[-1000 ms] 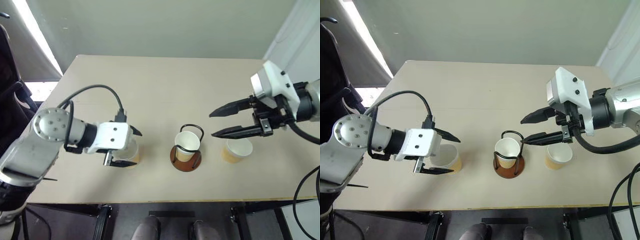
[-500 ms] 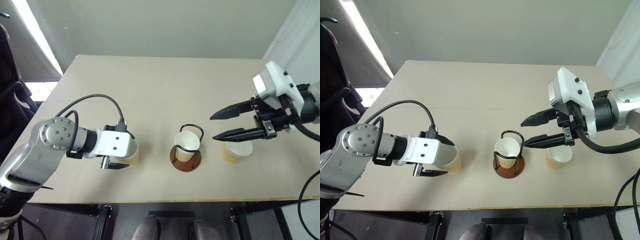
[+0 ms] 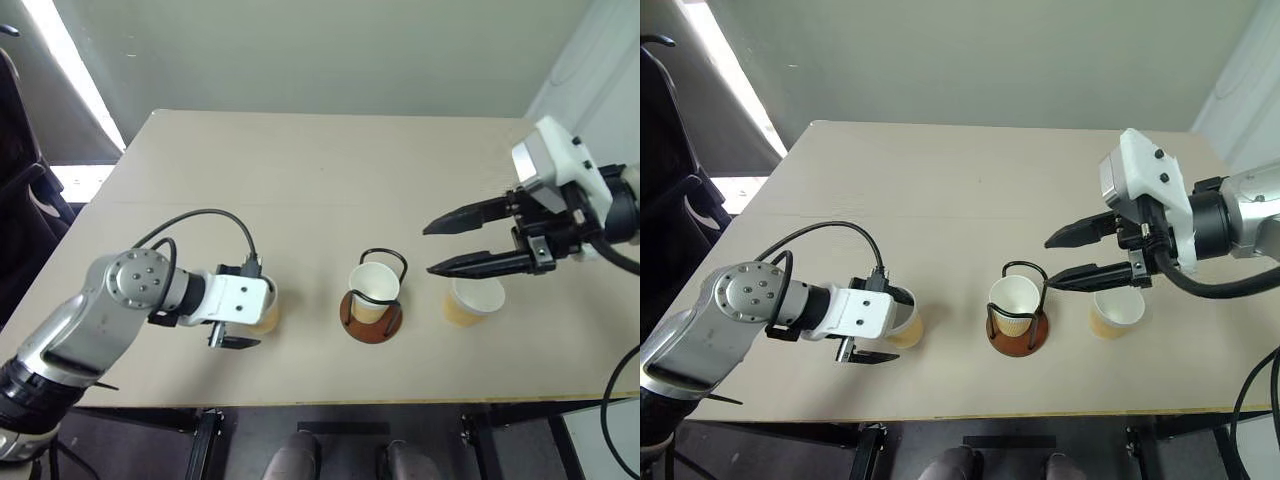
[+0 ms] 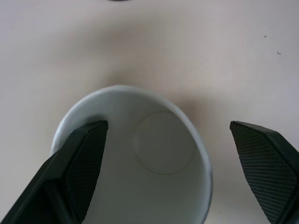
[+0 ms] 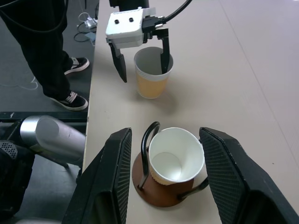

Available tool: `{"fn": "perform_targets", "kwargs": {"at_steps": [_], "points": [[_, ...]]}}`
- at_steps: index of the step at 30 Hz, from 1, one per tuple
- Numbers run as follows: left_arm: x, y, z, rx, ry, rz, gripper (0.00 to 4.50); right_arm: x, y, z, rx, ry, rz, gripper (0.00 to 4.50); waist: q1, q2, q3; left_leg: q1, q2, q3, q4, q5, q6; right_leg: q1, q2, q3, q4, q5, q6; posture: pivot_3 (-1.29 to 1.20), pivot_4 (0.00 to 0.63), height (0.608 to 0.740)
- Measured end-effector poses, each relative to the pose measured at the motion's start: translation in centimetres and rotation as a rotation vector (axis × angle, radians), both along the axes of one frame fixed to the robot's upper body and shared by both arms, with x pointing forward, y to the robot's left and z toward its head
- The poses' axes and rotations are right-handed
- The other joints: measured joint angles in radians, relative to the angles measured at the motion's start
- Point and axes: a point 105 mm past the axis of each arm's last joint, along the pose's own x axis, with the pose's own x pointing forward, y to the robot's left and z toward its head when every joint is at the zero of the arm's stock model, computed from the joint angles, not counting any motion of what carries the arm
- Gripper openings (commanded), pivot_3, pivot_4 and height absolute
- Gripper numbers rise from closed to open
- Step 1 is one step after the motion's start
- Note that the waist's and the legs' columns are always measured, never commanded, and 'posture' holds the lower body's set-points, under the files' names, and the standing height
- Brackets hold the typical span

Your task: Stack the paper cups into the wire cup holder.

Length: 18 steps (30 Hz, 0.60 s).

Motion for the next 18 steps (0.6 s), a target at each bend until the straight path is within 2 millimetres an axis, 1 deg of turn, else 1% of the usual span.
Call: {"fn": "perform_targets", "kwargs": {"at_steps": [1,10,12,14,18], "points": [[0.0,0.0,0.0,0.001,-0.001,-0.006,3.54,0.0,0.0,0.0,0.000,-0.001,-0.001,2.30,0.000,0.000,0.000,0.000,0.000,0.000,0.000,0.000,0.000,0.000,0.000,0.000,0.000,0.000,0.000,0.00,0.150,0.740],[-0.2,0.0,0.0,0.007,0.014,-0.022,0.04,0.3,-0.3,0.0,0.007,-0.003,-0.009,2.30,0.000,0.000,0.000,0.000,0.000,0.000,0.000,0.000,0.000,0.000,0.000,0.000,0.000,0.000,0.000,0.00,0.150,0.740],[-0.2,-0.2,0.1,-0.001,0.019,-0.029,0.01,0.3,-0.4,0.0,0.008,-0.003,-0.015,2.30,0.000,0.000,0.000,0.000,0.000,0.000,0.000,0.000,0.000,0.000,0.000,0.000,0.000,0.000,0.000,0.00,0.150,0.740],[-0.4,-0.8,0.4,-0.039,0.039,-0.051,0.01,0.4,-0.5,0.1,0.013,-0.006,-0.017,2.30,0.001,0.000,0.000,0.000,0.000,0.000,0.000,0.000,0.000,0.000,0.000,0.000,0.000,0.000,0.000,0.00,0.150,0.740],[-0.7,-2.1,1.5,-0.118,0.087,-0.095,0.01,0.5,-0.7,0.1,0.019,-0.021,-0.005,2.30,0.001,0.000,0.000,0.000,0.000,0.000,0.000,0.000,0.000,0.000,0.000,0.000,0.000,0.000,0.000,0.00,0.150,0.740]]}}
